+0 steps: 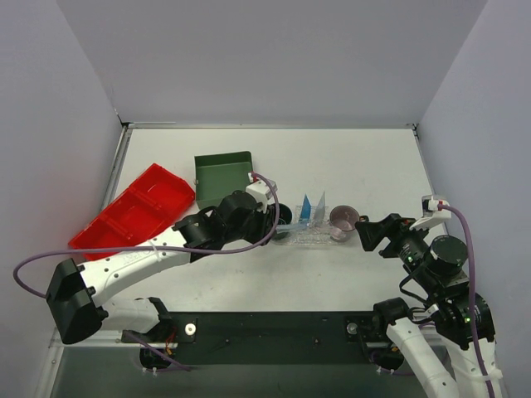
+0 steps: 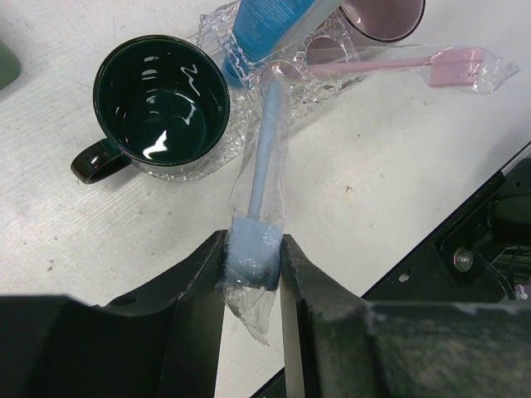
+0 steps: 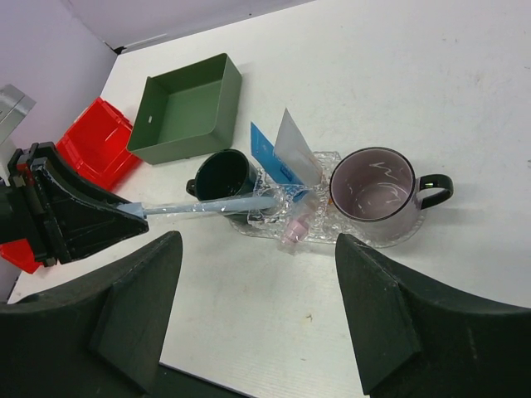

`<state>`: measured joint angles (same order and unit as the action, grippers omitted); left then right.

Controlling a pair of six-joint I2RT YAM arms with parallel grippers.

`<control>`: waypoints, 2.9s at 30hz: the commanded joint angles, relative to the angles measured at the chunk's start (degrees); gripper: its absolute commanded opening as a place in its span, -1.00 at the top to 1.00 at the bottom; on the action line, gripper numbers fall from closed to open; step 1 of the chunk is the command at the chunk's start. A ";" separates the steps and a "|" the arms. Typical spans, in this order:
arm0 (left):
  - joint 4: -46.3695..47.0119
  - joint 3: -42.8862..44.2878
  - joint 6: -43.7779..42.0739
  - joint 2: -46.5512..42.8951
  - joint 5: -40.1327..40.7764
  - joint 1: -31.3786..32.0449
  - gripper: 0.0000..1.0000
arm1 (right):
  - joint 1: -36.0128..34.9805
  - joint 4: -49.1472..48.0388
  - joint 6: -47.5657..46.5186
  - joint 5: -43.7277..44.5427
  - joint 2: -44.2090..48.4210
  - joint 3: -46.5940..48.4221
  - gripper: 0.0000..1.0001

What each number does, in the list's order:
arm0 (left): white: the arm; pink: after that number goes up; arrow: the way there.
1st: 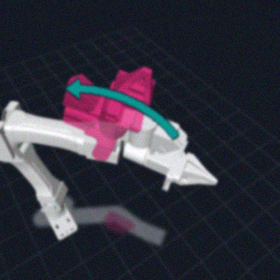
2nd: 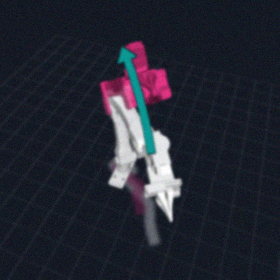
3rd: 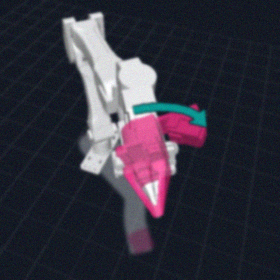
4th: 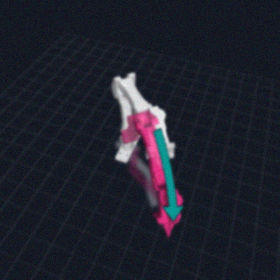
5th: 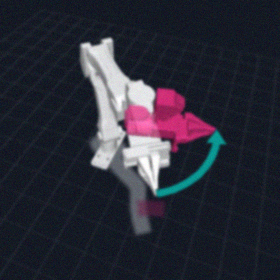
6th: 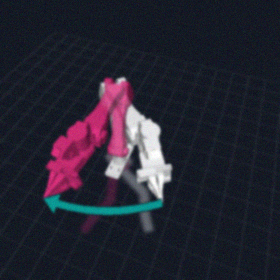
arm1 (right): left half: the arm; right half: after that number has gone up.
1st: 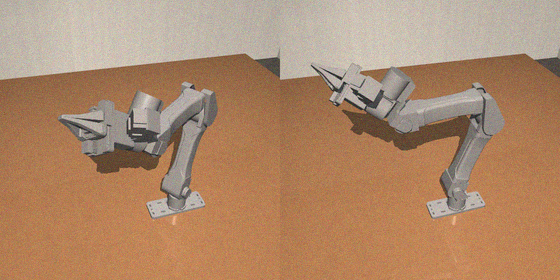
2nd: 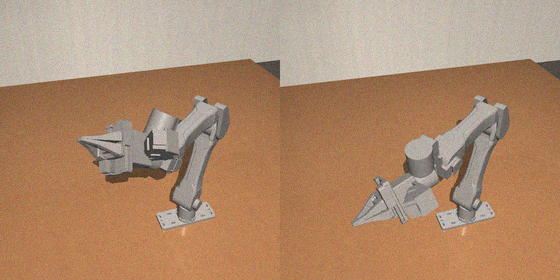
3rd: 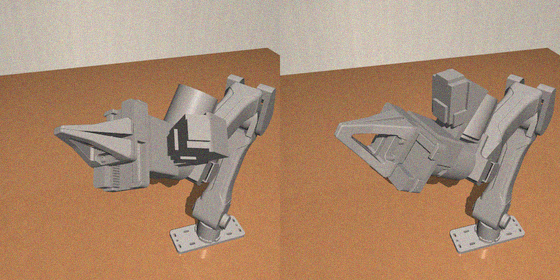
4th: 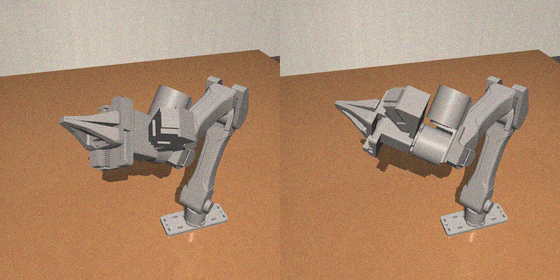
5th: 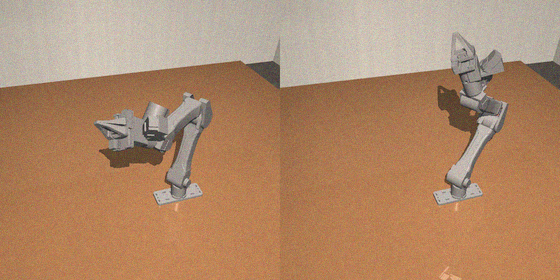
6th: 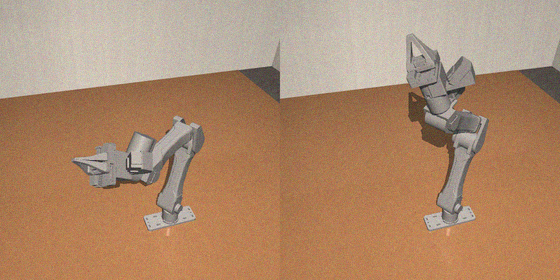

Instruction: Prepare toiletry sets of a toothbrush and toothpaste on the tray

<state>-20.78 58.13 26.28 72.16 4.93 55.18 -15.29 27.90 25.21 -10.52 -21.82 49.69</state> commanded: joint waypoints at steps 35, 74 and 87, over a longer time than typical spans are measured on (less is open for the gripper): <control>0.21 9.98 -5.01 11.07 5.53 0.19 1.00 | 0.44 0.40 -1.13 1.65 0.47 -1.44 -0.38; 2.84 9.11 -8.26 6.33 7.02 1.16 -0.74 | 0.43 2.24 -1.48 1.47 -0.41 0.23 -0.47; 3.81 3.93 -5.98 -3.16 4.49 -11.73 -0.79 | 0.52 4.70 -3.76 5.24 -6.30 3.65 -0.50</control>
<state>-19.77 63.86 19.11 74.26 12.58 50.02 -15.29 32.03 23.05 -8.69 -26.61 50.35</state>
